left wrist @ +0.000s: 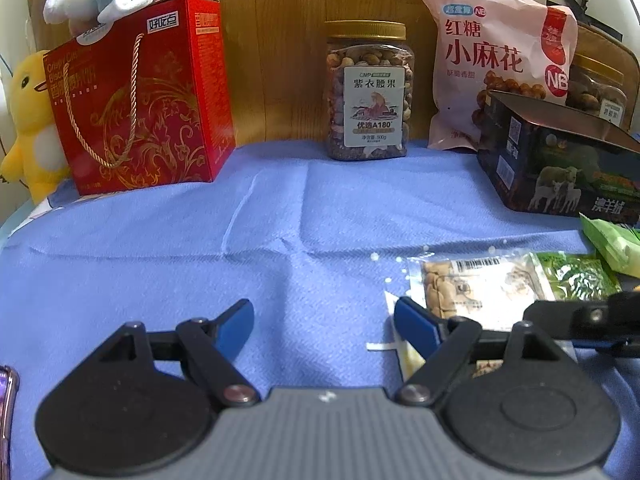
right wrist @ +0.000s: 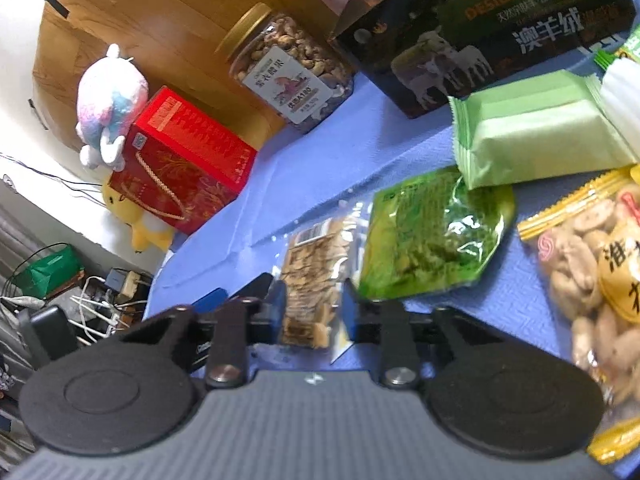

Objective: Organize snacks
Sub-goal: 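Grasp the clear sunflower-seed bag with the right gripper, then lift the seed bag and turn the right gripper toward the tin box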

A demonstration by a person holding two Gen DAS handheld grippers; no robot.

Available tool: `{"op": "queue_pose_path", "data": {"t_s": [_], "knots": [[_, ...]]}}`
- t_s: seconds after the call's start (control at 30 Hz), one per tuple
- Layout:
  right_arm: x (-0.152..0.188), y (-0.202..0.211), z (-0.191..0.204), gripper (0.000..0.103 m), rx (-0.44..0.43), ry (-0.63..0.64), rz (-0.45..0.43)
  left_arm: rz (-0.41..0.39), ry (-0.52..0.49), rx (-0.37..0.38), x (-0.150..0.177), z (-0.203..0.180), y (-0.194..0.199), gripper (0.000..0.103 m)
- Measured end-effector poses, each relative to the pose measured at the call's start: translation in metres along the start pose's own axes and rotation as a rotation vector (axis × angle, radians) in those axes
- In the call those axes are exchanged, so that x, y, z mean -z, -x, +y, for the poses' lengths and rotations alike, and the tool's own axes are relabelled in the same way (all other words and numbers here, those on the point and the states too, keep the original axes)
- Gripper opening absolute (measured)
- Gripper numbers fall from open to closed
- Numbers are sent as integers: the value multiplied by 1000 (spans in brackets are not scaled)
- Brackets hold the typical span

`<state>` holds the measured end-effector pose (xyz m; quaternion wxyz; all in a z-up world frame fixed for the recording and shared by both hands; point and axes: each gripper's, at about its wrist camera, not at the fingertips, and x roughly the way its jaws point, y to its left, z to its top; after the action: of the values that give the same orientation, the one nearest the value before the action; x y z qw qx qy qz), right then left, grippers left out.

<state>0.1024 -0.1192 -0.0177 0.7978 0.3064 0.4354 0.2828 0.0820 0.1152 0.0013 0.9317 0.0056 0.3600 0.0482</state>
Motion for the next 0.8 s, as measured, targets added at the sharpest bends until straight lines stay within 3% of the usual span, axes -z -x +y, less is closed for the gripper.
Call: {"op": "queue_pose_path", "data": {"t_s": [0.17,0.57,0.8], "knots": [[2,2,1,16,5,23,-8,-8,-16,-10,0,-2,0,81],[20,19,40,13,90,330,-153,-8,-6,-1,-1,0,2,79],[17,16,36,14,100,316,-128,-16,155,252,-2,24,13,80]]}}
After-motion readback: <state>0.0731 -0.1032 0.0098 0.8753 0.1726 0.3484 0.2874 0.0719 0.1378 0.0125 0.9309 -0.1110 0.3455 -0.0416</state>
